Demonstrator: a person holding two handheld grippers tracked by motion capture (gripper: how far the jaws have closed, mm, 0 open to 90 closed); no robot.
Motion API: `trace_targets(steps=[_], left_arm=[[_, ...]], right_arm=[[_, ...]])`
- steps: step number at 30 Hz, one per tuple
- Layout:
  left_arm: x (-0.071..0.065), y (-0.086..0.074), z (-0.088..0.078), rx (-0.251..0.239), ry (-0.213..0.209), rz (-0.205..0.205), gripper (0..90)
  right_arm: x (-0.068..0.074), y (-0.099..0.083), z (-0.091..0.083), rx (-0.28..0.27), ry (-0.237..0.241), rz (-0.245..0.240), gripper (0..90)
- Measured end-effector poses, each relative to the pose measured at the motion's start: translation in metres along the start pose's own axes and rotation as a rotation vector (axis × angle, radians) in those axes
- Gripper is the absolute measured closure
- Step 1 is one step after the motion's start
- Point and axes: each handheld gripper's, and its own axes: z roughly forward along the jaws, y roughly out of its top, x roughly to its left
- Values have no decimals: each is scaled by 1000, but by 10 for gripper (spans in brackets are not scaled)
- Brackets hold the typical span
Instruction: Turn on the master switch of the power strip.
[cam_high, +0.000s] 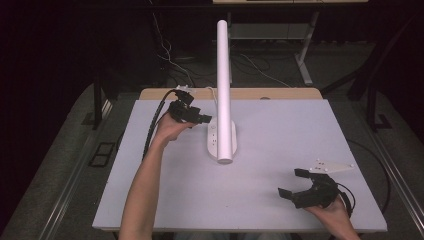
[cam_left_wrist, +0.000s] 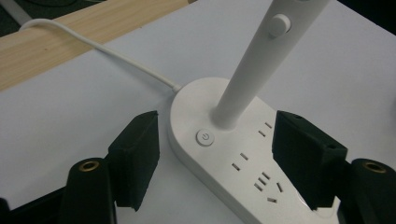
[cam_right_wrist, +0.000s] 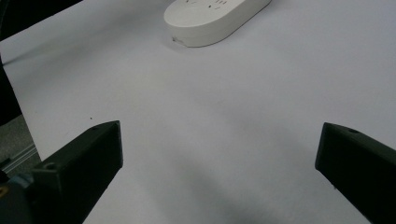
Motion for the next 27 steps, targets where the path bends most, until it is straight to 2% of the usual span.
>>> trace_targets(steps=[2,4,10,13,16,23,24,27], left_arm=[[0,-1,3,-8,-5,-24,338],[3,-2,5,0,-9,-19,347],[5,-4,12,-11,-28,-51,406],[5,-5,16,-8,-32,-58,431],[6,-6,19,0,-35,-43,459],[6,-8,26,-4,-40,-71,503],[5,-8,26,-3,-39,-90,503],[6,-9,28,-3,-37,-86,518]], right_arm=[[0,0,0,0,1,-1,2],[0,0,0,1,1,0,2],[0,0,0,2,2,0,2],[0,0,0,3,2,-1,2],[1,0,0,4,3,-2,2],[1,0,0,5,4,-3,2],[1,0,0,5,4,-3,2],[1,0,0,5,5,-3,2]])
